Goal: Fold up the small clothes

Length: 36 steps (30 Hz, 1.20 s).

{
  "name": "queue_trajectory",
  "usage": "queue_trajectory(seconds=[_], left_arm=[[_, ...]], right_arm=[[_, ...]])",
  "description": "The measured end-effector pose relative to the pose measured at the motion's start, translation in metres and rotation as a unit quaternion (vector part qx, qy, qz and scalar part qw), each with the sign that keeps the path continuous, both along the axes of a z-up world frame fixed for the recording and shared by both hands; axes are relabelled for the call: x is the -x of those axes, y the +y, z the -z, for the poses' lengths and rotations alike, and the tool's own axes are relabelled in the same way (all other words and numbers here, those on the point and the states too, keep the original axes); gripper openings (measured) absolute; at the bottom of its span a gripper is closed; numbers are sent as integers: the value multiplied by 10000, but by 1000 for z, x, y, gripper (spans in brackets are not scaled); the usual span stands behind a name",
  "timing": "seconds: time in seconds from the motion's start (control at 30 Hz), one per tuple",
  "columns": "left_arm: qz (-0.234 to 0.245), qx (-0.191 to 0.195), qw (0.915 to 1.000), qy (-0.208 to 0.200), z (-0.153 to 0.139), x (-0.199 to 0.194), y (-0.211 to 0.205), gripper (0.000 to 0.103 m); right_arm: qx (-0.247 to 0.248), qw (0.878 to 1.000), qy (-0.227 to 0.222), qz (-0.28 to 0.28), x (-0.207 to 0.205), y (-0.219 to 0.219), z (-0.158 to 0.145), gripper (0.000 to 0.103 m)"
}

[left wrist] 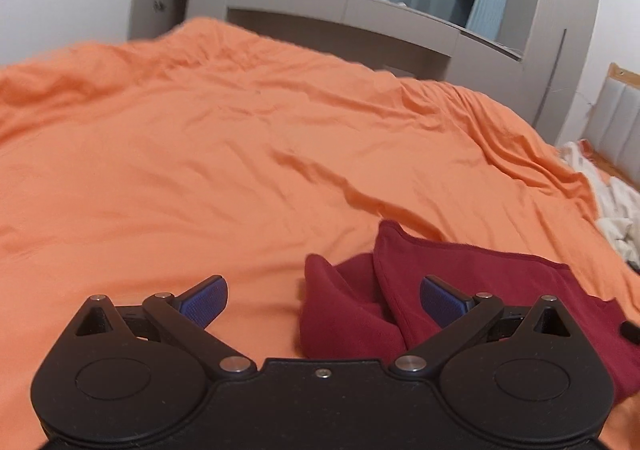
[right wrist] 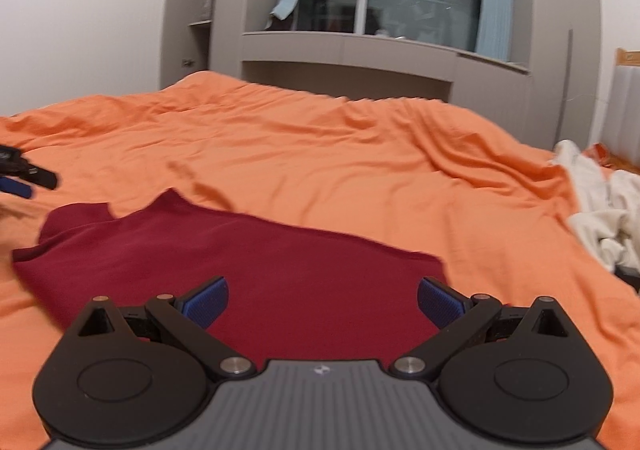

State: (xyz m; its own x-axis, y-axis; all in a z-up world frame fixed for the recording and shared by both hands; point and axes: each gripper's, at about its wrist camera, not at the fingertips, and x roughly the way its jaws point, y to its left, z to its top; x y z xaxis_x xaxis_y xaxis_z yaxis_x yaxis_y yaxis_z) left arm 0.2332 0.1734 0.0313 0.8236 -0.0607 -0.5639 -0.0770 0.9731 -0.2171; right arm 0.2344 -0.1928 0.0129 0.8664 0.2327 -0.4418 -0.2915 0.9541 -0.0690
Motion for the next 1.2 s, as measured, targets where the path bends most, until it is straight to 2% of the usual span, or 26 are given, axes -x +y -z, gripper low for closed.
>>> queue_trajectory(seconds=[0.13,0.2,0.37,0.47,0.53,0.6,0.77,0.93,1.0,1.2], left_arm=[[412,493,9979,87,15,-19,14,102],[534,770,9949,378,24,-33,19,102],[1111,1379,9821,648,41,-52,29,102],[1629,1688,9693,730,48,-56,28,102],[1847,1812,9624,833,50,-58,25,102],[1926,1856,9595,888,50,-57,22,102],[2008,2269,9497,792,43,-48,28,102],[2187,2838,9324,474,29,-31,40,102],[2192,2912,9303,410,26,-26,40,102],[2040,2643,9408,582,27,-15,28,102]], right_arm=[[107,9998,43,-165,3,15,4,103],[171,9996,89,-209,3,18,7,103],[294,9989,250,-266,1,22,17,103],[306,9988,264,-278,1,22,18,103],[304,9988,264,-281,1,22,18,103],[303,9988,269,-277,1,22,18,103],[330,9987,265,-277,2,23,16,103],[345,9986,257,-293,3,24,16,103],[361,9986,255,-295,3,24,16,103],[403,9985,220,-285,3,26,16,103]])
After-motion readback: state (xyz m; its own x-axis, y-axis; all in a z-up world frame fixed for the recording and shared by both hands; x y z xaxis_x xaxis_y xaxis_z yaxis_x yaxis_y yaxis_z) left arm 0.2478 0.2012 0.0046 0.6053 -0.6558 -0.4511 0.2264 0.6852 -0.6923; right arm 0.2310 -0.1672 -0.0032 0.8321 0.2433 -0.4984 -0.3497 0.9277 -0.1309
